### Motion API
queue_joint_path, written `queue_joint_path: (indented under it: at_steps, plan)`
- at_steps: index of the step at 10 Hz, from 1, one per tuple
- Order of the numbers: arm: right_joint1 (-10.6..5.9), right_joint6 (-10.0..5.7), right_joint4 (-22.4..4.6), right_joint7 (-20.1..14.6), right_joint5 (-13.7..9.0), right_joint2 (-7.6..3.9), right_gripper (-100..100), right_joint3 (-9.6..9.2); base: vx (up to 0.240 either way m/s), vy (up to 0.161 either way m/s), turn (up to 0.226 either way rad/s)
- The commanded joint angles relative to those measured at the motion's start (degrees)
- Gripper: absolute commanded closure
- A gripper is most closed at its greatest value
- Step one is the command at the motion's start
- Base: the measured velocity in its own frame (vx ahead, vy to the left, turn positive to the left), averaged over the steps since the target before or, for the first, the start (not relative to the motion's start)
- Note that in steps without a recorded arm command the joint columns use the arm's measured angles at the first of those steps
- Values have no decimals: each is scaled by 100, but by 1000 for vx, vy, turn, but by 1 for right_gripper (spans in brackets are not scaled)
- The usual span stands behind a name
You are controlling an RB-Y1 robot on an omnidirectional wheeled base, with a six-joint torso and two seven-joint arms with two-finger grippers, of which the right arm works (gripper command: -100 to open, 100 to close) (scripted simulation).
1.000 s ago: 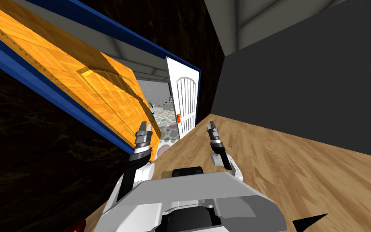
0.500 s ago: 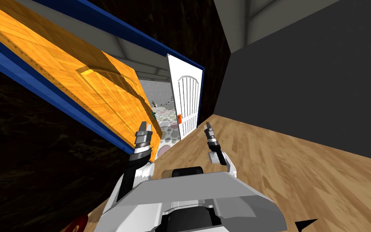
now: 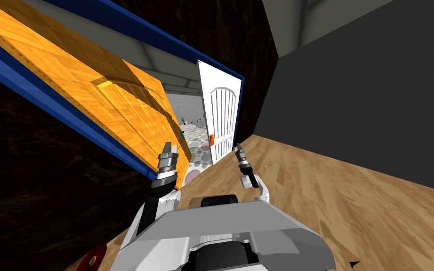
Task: Push the door open
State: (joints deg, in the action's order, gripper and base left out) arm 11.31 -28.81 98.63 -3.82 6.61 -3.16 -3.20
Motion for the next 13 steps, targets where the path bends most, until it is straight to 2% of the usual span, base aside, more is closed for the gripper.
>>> queue_joint_path:
  at_steps: [1, 2, 3, 6, 7, 12, 13]
  plan:
    - [-162, 33, -286, -34, -5, -13, -100, -55, 84, -47, 103]
    - [-259, 71, -440, -57, -8, -21, -100, -91, 98, -50, 110]
    - [-259, 71, -453, -57, -8, -21, -100, -91, 66, -32, 38]
    - [-549, 185, -911, -125, -16, -35, -100, -198, 65, -41, 94]
    - [-549, 185, -917, -125, -16, -35, -100, -198, 60, -32, 42]
    - [-1024, 372, -1677, -238, -29, -31, -100, -373, 78, -44, 99]
    - [-1024, 372, -1677, -238, -29, -31, -100, -373, 69, -38, 37]
